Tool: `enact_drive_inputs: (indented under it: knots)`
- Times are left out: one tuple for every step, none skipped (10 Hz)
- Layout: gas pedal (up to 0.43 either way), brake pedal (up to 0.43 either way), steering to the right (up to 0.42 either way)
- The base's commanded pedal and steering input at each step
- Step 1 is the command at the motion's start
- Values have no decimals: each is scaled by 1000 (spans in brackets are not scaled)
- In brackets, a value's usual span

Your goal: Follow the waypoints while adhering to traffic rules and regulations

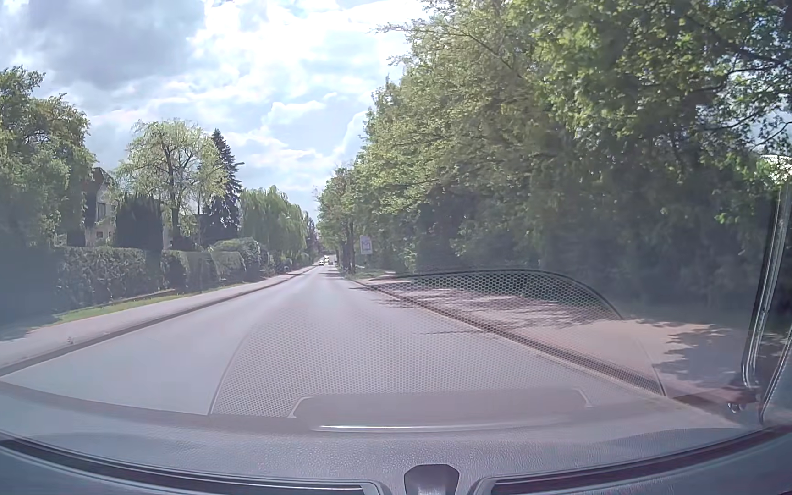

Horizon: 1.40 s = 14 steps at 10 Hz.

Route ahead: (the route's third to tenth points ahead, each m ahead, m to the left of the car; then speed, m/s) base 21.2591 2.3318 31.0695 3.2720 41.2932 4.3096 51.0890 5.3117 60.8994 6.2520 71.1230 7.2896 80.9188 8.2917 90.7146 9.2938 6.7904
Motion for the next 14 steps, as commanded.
enact_drive_inputs:
  knots:
    - [189, 0, -52]
    - [189, 0, -53]
    - [189, 0, -52]
    - [189, 0, -52]
    - [189, 0, -51]
    - [189, 0, -51]
    - [189, 0, -51]
    - [189, 0, -51]
    - [189, 0, -50]
    - [189, 0, -45]
    - [189, 0, -38]
    - [169, 0, -29]
    - [130, 0, -23]
    - [130, 0, -20]
